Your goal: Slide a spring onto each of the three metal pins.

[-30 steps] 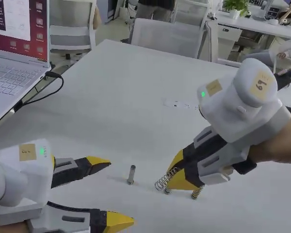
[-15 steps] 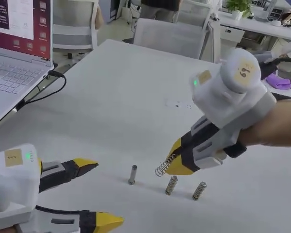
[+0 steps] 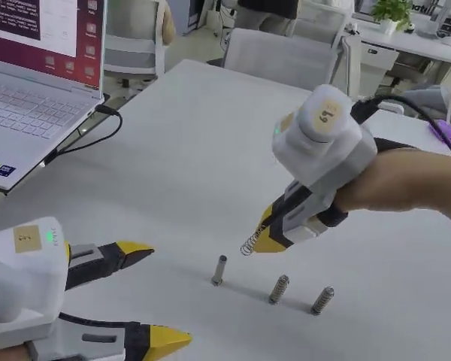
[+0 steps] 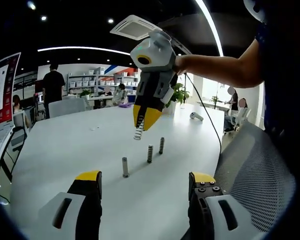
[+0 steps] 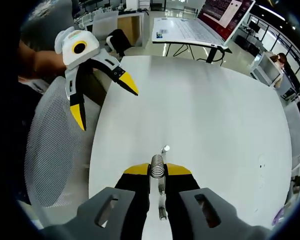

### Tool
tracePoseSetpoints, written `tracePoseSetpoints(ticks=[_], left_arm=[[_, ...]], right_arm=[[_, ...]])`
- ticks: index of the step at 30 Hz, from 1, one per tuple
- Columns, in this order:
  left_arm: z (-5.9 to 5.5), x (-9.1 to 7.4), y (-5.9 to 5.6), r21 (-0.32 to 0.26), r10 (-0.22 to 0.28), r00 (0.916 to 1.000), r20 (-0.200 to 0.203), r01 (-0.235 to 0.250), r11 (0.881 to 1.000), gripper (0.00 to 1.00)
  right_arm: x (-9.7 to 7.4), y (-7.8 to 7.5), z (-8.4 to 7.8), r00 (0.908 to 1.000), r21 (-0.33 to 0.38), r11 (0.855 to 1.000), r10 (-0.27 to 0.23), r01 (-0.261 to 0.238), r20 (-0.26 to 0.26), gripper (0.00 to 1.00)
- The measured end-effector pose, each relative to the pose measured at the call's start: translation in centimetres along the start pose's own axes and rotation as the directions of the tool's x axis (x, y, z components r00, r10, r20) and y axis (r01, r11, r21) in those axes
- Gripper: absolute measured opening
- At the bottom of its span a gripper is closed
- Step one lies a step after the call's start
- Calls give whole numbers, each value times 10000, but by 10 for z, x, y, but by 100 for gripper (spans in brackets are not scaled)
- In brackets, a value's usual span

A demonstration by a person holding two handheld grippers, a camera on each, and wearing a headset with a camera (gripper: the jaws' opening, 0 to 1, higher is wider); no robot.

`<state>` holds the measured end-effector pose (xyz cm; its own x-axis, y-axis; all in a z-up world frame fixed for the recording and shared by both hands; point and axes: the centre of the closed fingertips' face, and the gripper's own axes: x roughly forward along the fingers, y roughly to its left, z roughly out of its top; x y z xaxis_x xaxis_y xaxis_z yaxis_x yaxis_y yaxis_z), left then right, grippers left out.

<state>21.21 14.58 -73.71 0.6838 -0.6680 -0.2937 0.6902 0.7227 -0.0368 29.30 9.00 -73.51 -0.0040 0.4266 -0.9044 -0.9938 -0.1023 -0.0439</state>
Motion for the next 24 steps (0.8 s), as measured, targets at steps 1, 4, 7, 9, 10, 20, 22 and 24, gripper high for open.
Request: tracePoseSetpoints(ticks=[1, 4, 7, 9, 10, 20, 22, 24], left_arm=[[0, 0, 0, -13, -6, 10000, -13, 6, 10000, 67], [-1, 0, 2, 33, 25, 10000, -80, -25, 10000, 67], [0, 0, 4, 39, 42, 9999, -100, -42, 10000, 66], [0, 1, 4, 36, 32, 9999, -111, -31, 10000, 66], [0, 1, 4, 53, 26, 9999, -133, -26, 10000, 66], [2, 5, 7, 120, -33, 9997, -248, 36, 9999, 65], [2, 5, 8, 150, -18, 9997, -247, 21, 9999, 65], [3, 6, 9, 122, -7, 9998, -204, 9, 9999, 64]], right_arm=[[3, -1, 0, 10000, -30, 10000, 27, -27, -91, 8], [11, -6, 2, 9998, -55, 9999, 90, -91, -174, 8], [21, -12, 1, 9991, -190, 9998, 22, -30, -421, 8], [27, -13, 1, 9988, -219, 9997, 63, -74, -488, 8], [29, -13, 0, 9984, -219, 9997, 102, -115, -556, 8], [45, -17, 5, 9959, -361, 9990, 232, -265, -874, 8], [48, -17, 3, 9947, -409, 9987, 264, -306, -991, 8], [49, -19, 2, 9935, -392, 9989, 217, -262, -1117, 8]])
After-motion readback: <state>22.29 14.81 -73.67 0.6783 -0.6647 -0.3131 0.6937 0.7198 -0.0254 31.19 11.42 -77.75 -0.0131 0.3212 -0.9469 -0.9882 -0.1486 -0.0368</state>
